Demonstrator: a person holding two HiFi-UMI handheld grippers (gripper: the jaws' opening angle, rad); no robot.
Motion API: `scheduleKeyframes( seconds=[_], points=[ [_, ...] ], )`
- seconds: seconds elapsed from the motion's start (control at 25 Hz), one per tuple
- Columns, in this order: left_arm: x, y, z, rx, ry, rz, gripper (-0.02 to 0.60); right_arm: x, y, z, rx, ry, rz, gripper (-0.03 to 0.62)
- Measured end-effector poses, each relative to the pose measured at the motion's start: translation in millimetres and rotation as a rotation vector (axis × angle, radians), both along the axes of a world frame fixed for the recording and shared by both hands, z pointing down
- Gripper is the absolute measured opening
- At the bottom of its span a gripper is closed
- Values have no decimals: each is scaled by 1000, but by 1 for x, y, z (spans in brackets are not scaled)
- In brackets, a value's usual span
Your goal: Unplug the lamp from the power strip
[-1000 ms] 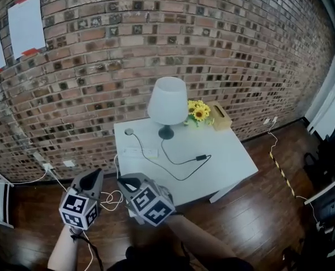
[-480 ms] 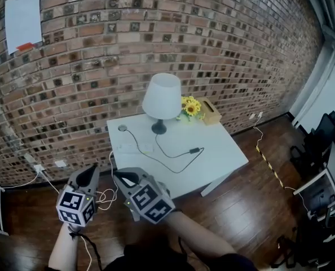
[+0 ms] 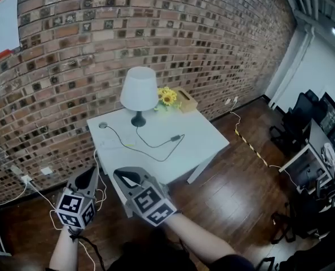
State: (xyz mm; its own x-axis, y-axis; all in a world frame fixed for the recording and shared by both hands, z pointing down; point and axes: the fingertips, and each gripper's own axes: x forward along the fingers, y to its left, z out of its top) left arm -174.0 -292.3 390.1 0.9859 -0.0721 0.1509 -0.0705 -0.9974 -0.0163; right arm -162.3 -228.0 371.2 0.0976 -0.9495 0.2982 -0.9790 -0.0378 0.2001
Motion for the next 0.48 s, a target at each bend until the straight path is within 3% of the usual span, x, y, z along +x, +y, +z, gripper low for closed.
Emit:
scheduleKeyframes(
  seconds=[0.24, 0.48],
  points=[
    [14, 33, 12, -28, -11, 74, 9, 11, 43, 6, -1, -14, 102, 3],
    [30, 59, 14, -8, -3, 91, 9, 33, 81, -6, 76, -65, 203, 3]
  ],
)
